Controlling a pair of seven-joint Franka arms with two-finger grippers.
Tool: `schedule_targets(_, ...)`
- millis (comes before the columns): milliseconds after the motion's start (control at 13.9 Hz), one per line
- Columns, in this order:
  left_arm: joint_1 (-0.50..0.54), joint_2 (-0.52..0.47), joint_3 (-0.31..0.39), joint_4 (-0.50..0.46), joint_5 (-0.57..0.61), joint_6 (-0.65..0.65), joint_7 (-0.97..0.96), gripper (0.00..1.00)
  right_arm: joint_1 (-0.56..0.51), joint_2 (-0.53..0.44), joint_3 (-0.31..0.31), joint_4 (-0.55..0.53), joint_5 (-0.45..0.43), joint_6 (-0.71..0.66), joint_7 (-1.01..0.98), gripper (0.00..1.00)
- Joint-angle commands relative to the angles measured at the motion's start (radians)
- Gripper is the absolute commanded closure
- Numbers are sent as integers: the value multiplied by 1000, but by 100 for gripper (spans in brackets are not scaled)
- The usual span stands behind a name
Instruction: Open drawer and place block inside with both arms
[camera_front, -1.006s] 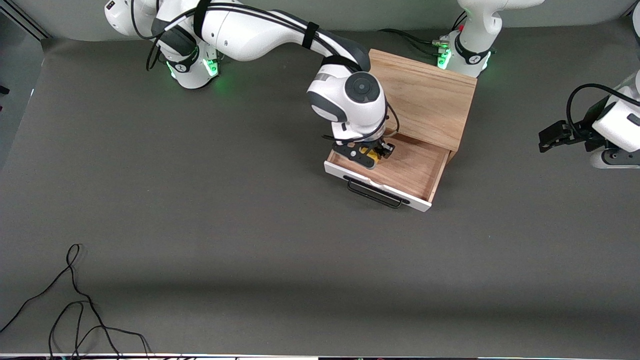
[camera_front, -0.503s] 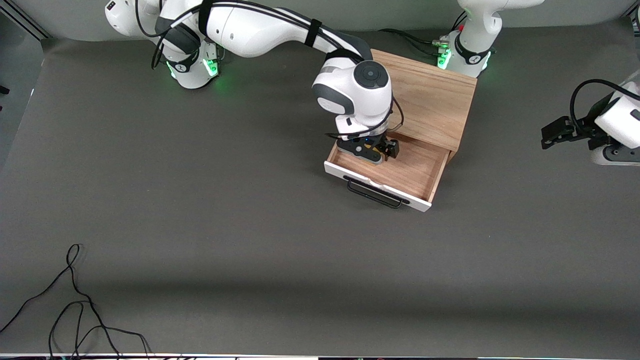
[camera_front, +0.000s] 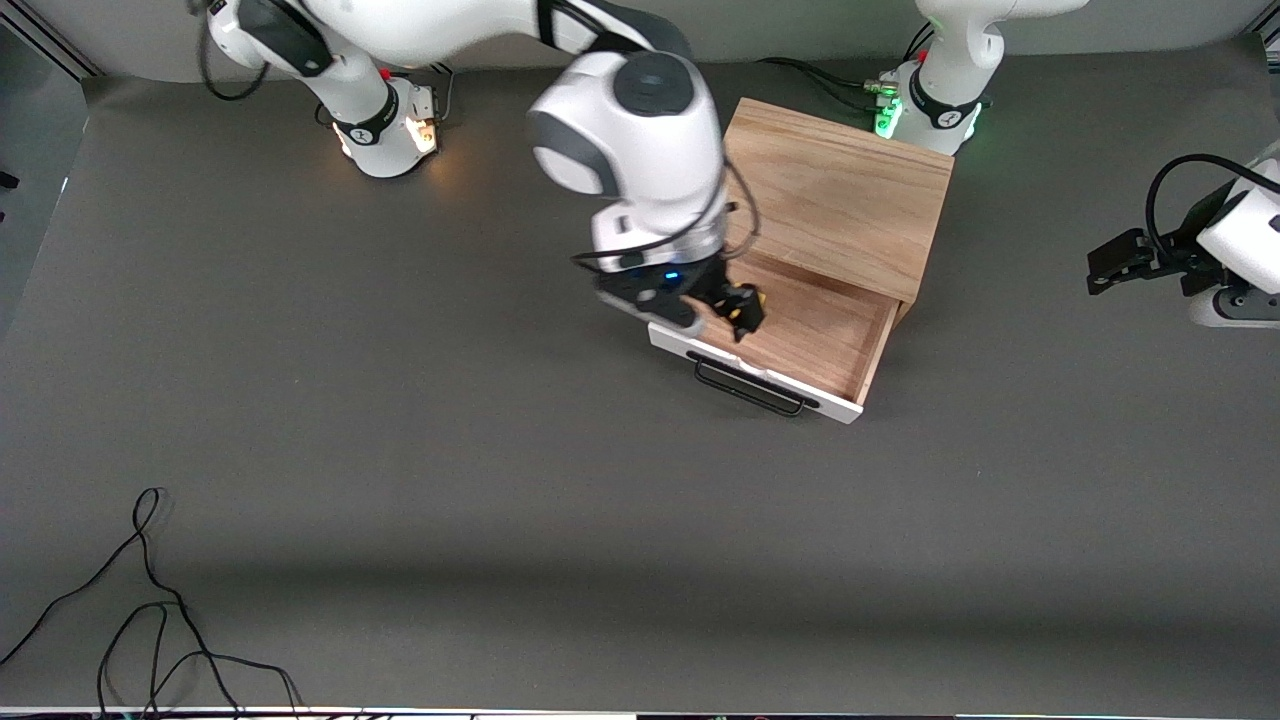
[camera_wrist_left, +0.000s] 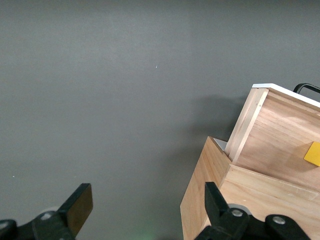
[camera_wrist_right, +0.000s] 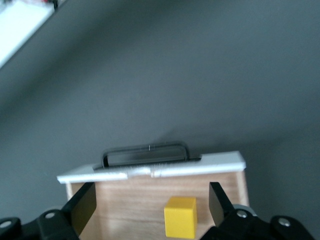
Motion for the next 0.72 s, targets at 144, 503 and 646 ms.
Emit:
schedule_targets(144, 5, 8, -9, 17, 5, -21, 9, 0, -278, -291, 13, -270, 233, -85, -317, 0)
schedule_targets(503, 4, 12, -9, 15, 5, -27, 7, 0, -509, -538, -55, -557, 241, -87, -846, 0)
schedule_targets(646, 4, 12, -8, 14, 5, -27, 7, 0, -503, -597, -170, -626, 239, -85, -983, 0)
